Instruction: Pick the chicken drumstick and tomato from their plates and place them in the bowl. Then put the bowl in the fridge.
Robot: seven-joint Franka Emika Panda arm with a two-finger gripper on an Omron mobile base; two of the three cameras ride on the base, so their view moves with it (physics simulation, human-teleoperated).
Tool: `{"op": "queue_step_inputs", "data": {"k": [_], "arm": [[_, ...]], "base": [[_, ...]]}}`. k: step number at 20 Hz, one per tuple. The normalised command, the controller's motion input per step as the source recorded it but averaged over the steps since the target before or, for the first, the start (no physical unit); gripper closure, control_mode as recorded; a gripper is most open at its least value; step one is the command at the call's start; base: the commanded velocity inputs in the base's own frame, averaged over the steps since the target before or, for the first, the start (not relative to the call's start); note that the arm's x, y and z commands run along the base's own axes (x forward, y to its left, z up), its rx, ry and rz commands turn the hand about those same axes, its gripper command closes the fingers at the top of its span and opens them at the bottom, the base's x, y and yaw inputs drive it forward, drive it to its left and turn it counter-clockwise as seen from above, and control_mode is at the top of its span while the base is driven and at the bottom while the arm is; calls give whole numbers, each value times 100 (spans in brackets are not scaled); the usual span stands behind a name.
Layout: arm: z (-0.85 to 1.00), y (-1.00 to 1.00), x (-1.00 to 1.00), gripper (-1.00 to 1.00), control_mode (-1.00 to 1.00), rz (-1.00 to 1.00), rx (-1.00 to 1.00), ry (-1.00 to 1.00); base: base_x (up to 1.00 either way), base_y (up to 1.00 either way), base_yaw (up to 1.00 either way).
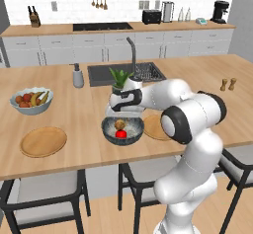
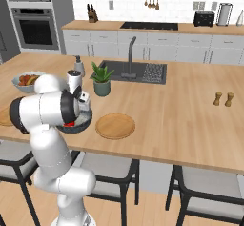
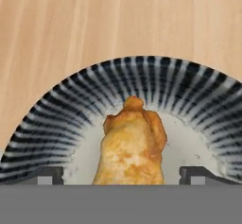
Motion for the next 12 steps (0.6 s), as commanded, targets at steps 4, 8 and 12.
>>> {"op": "queue_step_inputs", "data": {"k": [4, 8, 12], "arm": [[42, -17, -48, -100, -100, 0, 0, 2], [40, -54, -77, -100, -100, -2, 0, 8], [-4, -57, -95, -100, -100, -4, 0, 6]], "base": [[0, 0, 0], [0, 0, 0], [0, 0, 0]]}}
